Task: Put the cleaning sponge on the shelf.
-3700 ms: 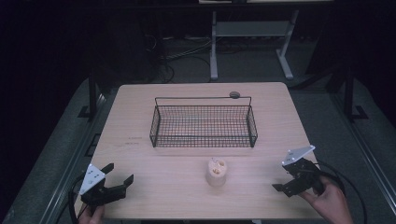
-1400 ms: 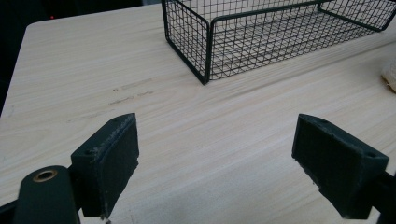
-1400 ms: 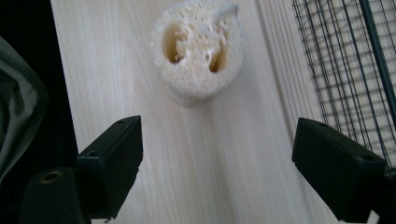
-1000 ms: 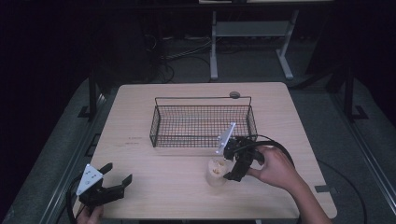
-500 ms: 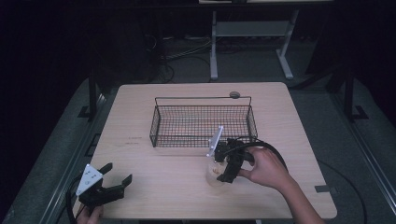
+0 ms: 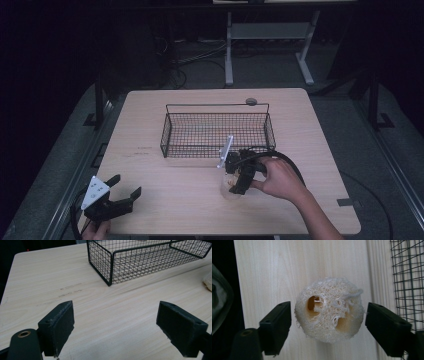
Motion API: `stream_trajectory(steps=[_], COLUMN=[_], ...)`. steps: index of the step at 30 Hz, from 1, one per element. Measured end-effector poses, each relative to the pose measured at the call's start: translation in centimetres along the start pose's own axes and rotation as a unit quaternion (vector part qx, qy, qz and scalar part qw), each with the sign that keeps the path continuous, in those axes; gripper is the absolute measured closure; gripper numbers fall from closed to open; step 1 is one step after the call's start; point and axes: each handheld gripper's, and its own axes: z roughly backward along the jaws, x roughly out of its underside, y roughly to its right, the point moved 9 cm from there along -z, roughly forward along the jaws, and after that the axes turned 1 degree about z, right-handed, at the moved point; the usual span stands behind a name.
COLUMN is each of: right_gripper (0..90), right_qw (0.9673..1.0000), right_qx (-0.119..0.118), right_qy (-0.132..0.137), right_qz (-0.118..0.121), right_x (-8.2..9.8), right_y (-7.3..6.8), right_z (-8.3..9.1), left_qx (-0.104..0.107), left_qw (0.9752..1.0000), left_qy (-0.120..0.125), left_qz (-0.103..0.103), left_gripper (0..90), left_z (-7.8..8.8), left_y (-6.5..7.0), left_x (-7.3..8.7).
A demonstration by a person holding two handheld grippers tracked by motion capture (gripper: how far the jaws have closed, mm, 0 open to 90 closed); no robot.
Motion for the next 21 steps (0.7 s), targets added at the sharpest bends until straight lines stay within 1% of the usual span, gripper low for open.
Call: stream_trajectory(steps=[2, 6, 7, 8, 9, 13, 21], right_gripper=[21.3, 23.8, 26.8, 26.8, 28.6, 29.3, 29.5], right_qw=[1.0000, 1.0000, 1.0000, 1.0000, 1.0000, 1.0000, 0.9999], right_qx=[0.000, -0.004, -0.005, -0.005, -0.007, -0.004, -0.010], right_qy=[-0.002, -0.003, -0.004, -0.004, -0.004, -0.004, -0.002], right_qz=[-0.003, -0.002, 0.000, 0.000, 0.002, 0.005, 0.007], right_x=[0.12, 0.14, 0.08, 0.08, 0.03, -0.17, -0.16], right_y=[0.13, 0.10, 0.05, 0.05, -0.01, -0.10, -0.23], right_z=[-0.16, -0.43, -0.56, -0.56, -0.61, -0.62, -0.38], left_qx=[0.000, 0.000, 0.000, 0.000, 0.000, -0.001, 0.001], left_qw=[1.0000, 1.0000, 1.0000, 1.0000, 1.0000, 1.0000, 1.0000], left_qy=[0.000, 0.000, -0.001, -0.001, -0.001, 0.000, 0.001], left_qz=[0.001, 0.000, 0.000, 0.000, 0.000, 0.000, 0.001], left_gripper=[14.0, 14.0, 14.0, 14.0, 14.1, 14.0, 14.1], left_z=[-0.01, -0.02, -0.02, -0.02, -0.01, 0.02, 0.02], left_y=[-0.01, -0.01, -0.01, -0.01, -0.02, -0.07, -0.01], left_x=[0.01, 0.01, 0.01, 0.02, 0.03, 0.01, -0.01])
